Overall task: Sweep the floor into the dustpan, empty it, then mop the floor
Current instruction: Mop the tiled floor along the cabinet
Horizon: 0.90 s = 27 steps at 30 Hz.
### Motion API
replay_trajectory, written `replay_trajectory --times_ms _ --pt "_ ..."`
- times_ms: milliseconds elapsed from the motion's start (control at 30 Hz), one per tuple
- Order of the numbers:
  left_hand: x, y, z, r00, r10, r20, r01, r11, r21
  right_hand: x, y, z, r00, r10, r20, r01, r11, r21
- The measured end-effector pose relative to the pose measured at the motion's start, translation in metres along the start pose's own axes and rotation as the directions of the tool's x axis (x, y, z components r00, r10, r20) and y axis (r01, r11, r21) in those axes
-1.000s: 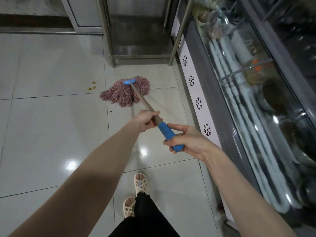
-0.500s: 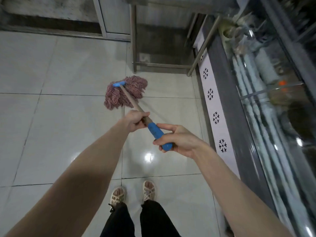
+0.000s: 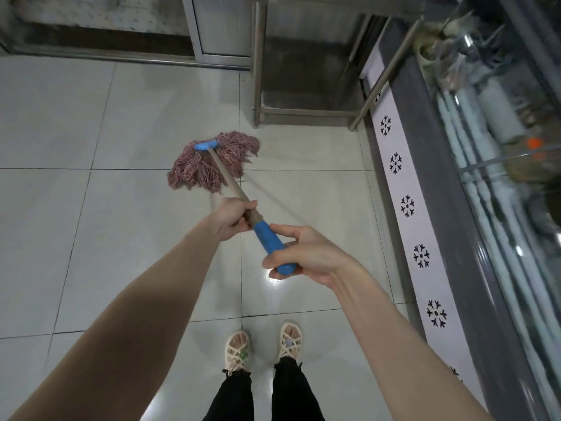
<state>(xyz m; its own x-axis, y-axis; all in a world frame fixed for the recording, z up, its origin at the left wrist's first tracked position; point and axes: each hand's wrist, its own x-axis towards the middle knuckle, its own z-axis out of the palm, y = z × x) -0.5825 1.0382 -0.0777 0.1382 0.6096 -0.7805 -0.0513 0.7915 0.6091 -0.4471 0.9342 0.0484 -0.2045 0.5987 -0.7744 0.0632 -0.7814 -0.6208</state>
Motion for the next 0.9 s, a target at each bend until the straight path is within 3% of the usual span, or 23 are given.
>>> replay_trajectory --times_ms 133,600,767,900 --pt "-0.001 0.005 0.032 0.997 0.027 0.067 -0.024 0.999 -0.049 -0.015 -0.012 -0.027 0.998 0.002 -0.062 -0.006 0.998 -0.066" --pt "-0.020 -0.004 0.167 0.972 0.019 0.236 -0.019 1.000 -0.005 -0.085 0.008 -0.105 0.957 -0.027 -0.287 0.035 0.999 0.022" --pt "-0.017 -0.013 0.154 0.973 -0.023 0.231 0.004 0.997 0.079 -0.075 0.022 -0.090 0.962 0.012 -0.271 0.037 0.984 0.176" --pt "-0.019 -0.009 0.105 0.982 -0.032 0.185 0.013 0.994 0.105 -0.061 0.020 -0.052 0.982 0.003 -0.189 0.035 0.980 0.194"
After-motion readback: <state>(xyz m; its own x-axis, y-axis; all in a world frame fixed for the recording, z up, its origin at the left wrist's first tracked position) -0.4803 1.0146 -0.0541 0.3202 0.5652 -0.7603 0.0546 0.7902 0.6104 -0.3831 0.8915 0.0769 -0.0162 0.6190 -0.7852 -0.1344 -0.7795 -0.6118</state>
